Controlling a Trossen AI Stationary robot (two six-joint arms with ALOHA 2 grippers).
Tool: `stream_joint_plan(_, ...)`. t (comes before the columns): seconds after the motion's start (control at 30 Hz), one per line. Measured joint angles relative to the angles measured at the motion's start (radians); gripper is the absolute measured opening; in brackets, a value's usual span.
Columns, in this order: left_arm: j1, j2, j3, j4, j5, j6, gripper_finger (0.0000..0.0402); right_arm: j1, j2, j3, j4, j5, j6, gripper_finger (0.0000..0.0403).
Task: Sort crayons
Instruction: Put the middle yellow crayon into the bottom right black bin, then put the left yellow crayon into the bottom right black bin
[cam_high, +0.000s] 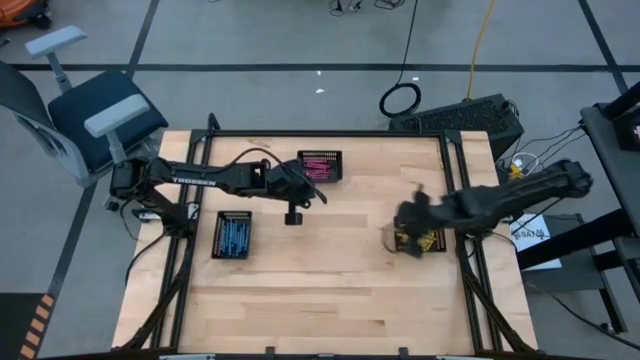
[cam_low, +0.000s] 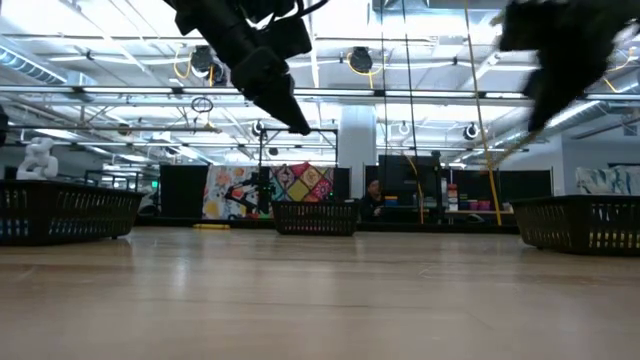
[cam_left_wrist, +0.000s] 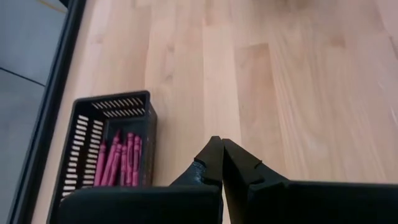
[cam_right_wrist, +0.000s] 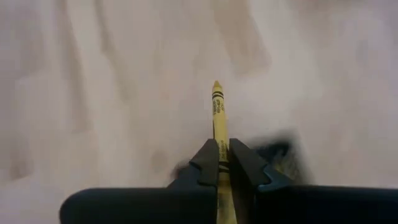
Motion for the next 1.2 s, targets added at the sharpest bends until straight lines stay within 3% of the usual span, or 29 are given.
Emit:
stream_joint_plan(0.17,0.0,0.0,0.0,0.059,0.0,0.025,0.0005,0.169,-0.144,0.0,-0.225,-0.025,0.402,0.0)
stream_joint_plan(0.3,0.0,0.0,0.0,0.088,0.0,0.042,0.0005,0.238,-0.141,-0.021,-0.342,-0.007,0.512,0.0)
stream_joint_plan(0.53,0.0,0.0,0.0,0.086,0.0,0.051,0.0005,0.246,-0.116,-0.185,-0.294,-0.004,0.517,0.0)
stream_joint_plan(0.73,0.0,0.0,0.0,0.08,0.001,0.045,0.0005,0.246,-0.144,-0.256,-0.189,0.121,0.511,0.0012)
stream_joint_plan(1.0,0.0,0.0,0.0,0.081,0.002,0.027,0.0005,0.246,-0.201,-0.252,-0.177,0.166,0.489,0.0107)
stream_joint_plan(1.13,0.0,0.0,0.0,0.08,-0.005,0.028,0.0005,0.246,-0.25,-0.225,-0.153,0.289,0.431,0.0156)
stream_joint_plan(1.2,0.0,0.0,0.0,0.075,-0.064,0.028,0.0005,0.246,-0.27,-0.225,-0.106,0.392,0.387,0.017)
